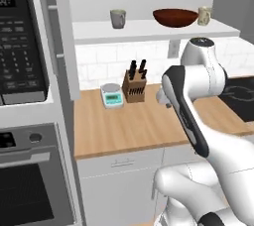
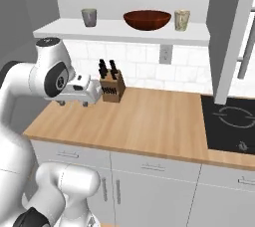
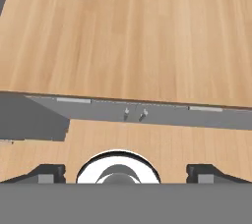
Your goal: Gather all objects into one cabinet and sort the glasses and bowls to opposite sides.
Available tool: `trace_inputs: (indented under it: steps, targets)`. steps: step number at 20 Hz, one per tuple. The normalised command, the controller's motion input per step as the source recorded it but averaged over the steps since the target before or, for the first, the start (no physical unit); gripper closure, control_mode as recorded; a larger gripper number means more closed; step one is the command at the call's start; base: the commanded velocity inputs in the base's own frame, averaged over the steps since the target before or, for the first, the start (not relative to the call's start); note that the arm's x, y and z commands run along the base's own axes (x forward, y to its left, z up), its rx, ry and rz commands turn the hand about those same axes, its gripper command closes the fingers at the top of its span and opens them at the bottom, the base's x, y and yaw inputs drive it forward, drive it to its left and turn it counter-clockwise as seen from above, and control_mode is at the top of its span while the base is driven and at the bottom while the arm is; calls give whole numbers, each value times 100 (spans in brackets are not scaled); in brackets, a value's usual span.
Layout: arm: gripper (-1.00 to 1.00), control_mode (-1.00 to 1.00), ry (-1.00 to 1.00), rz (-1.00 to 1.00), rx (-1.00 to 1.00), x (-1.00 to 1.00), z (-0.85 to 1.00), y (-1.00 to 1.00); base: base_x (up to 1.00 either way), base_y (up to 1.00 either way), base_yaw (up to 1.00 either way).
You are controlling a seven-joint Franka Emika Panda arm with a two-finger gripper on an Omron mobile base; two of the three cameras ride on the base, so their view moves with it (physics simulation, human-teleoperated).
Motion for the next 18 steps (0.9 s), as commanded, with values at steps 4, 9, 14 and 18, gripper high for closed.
trace_inputs:
  steps: [4,9,14,18]
  targets:
    - [-100,100,0,0,0,0,0,0,-100,-65,0]
    - [-100,100,0,0,0,0,0,0,-97,-100,0]
    - [-100,100,0,0,0,0,0,0,-37,-100,-1]
    - [-100,100,0,0,0,0,0,0,0,-100,0]
